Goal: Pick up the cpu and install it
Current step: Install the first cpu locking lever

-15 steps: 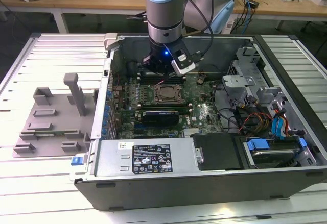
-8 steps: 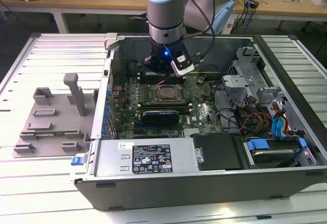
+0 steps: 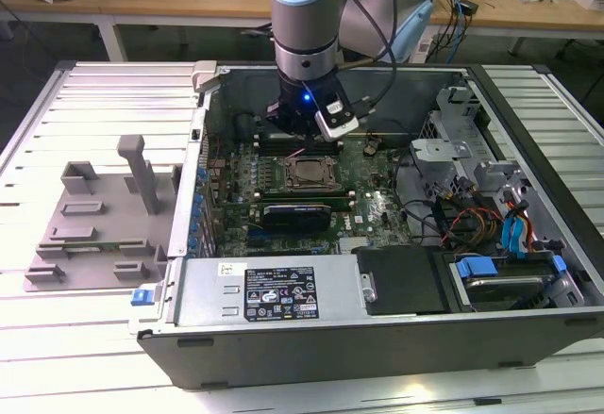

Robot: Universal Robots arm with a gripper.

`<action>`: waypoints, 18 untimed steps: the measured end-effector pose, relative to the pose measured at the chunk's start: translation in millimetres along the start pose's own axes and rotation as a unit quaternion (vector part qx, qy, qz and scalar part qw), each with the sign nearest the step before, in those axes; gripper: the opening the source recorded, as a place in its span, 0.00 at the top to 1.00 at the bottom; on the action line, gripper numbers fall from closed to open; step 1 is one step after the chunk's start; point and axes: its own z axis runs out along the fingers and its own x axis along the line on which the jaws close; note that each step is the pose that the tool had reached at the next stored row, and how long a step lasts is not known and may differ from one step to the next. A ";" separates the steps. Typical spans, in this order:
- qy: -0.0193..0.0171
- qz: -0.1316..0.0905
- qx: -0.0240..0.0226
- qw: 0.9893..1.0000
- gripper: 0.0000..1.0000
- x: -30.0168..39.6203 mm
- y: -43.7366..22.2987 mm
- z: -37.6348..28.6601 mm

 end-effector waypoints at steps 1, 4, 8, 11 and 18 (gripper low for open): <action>0.000 0.000 0.000 1.000 0.89 0.1 1.0 0.2; 0.000 0.000 0.000 1.000 0.89 0.7 1.5 0.7; 0.000 0.000 0.000 1.000 0.89 3.9 5.4 2.8; -0.002 0.010 0.001 1.000 0.89 4.3 5.5 5.3; -0.005 0.025 0.004 1.000 0.89 4.7 4.5 10.1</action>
